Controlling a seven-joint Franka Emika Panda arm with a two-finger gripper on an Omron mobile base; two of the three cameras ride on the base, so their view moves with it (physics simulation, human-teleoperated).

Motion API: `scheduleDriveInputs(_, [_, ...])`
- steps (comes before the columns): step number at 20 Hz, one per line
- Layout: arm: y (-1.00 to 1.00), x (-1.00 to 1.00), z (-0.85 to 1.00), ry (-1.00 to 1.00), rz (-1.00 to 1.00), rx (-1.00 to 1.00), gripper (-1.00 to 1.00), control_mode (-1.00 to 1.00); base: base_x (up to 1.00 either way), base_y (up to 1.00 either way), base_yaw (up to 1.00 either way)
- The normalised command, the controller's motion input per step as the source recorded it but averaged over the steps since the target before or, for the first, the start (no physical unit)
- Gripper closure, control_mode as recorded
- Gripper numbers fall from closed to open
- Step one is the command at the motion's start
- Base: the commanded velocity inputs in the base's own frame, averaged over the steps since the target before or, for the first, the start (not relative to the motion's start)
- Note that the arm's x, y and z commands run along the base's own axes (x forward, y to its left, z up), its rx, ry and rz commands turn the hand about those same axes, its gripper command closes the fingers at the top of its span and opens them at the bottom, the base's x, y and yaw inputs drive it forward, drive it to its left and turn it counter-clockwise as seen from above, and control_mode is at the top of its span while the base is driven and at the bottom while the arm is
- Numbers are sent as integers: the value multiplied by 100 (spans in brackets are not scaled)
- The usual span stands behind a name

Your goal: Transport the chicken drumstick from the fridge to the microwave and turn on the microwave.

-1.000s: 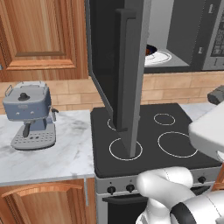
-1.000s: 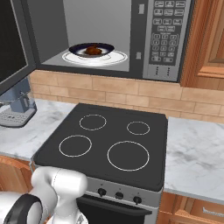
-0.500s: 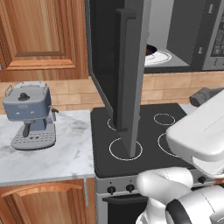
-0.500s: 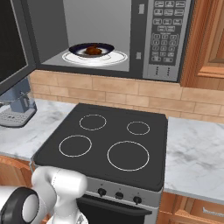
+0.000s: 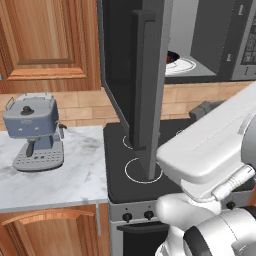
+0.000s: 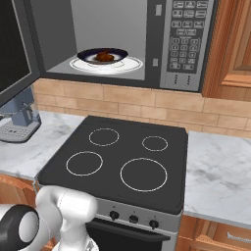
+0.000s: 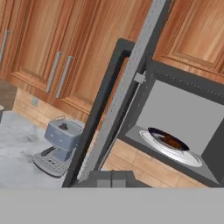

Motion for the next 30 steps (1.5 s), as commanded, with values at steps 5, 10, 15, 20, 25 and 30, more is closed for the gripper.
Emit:
scheduleDriveInputs(5, [29, 20, -5, 0, -2, 0, 100, -100, 0, 0, 0])
scheduleDriveInputs(10, [26, 29, -6, 0, -9, -1, 100, -100, 0, 0, 0])
scheduleDriveInputs(15, [33, 9, -9, -3, -15, -1, 100, -100, 0, 0, 0])
scheduleDriveInputs(20, [22, 14, -11, -1, -17, 0, 100, -100, 0, 0, 0])
scheduleDriveInputs(25, [22, 27, -16, 0, -15, 0, 100, -100, 0, 0, 0])
scheduleDriveInputs(30, [26, 27, -29, 0, -15, -4, 100, -100, 0, 0, 0])
